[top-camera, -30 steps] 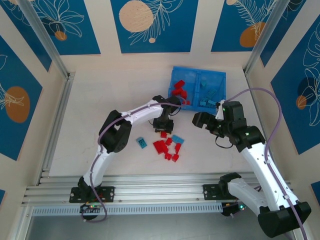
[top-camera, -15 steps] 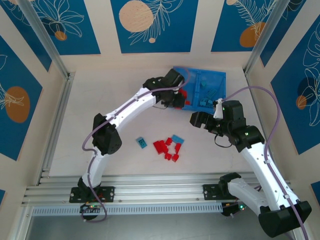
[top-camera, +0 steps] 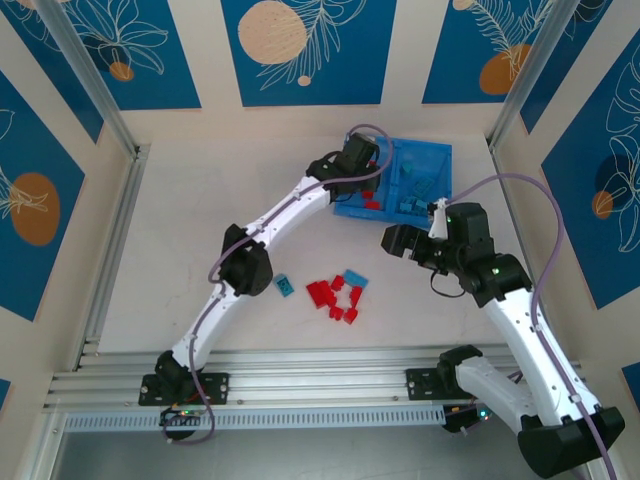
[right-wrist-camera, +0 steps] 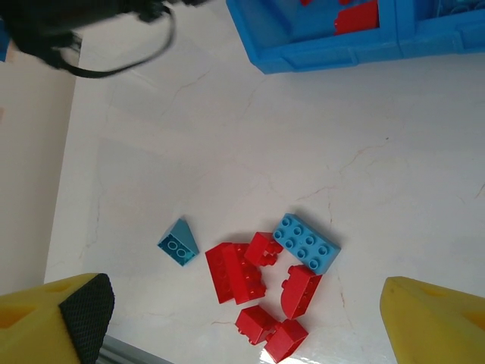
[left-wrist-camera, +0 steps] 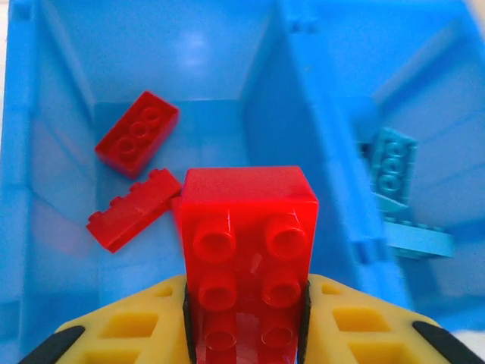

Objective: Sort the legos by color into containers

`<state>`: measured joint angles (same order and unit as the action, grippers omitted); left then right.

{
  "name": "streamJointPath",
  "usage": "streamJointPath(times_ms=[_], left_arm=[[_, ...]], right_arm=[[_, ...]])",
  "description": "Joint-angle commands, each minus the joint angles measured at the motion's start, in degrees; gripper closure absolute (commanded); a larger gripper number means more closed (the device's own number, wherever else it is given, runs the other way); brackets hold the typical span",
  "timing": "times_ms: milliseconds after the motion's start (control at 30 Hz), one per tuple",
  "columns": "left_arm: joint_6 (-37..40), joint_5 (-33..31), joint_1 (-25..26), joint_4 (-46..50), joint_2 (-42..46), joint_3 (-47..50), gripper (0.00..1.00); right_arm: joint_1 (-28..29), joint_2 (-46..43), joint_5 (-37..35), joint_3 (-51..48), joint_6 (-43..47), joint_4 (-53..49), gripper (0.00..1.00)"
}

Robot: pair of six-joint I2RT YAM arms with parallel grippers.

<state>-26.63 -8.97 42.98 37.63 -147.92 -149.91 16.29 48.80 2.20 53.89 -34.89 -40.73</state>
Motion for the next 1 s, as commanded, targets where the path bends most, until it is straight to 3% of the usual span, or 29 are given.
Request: streamJointPath(times_ms=[0, 267, 533, 800, 967], left_arm=[[-0.95, -4.90, -0.57, -4.07, -1.49, -3.48, 0.62], [-1.24, -2.41, -0.60, -3.84, -0.19, -5.30, 0.44], [3.70, 0.05, -0.45, 1.92, 12.34, -2.11, 0.44], [14.09, -4.04, -1.36, -1.82, 38.67, 25.21, 0.44], [10.93, -11.10, -5.25, 0.47, 56.06, 41.42, 0.44]], right_arm=[[0.33, -1.53, -1.11, 0.34, -0.45, -1.17, 0.08], [0.46, -1.33, -1.09, 0.30, 0.26, -1.41, 0.08], [0.75, -1.00, -0.96, -0.54, 0.78, -0.69, 0.09], [7.44, 6.19, -2.10, 2.42, 9.72, -0.51, 0.10], [14.86, 16.92, -0.78, 8.22, 14.36, -0.17, 0.10]])
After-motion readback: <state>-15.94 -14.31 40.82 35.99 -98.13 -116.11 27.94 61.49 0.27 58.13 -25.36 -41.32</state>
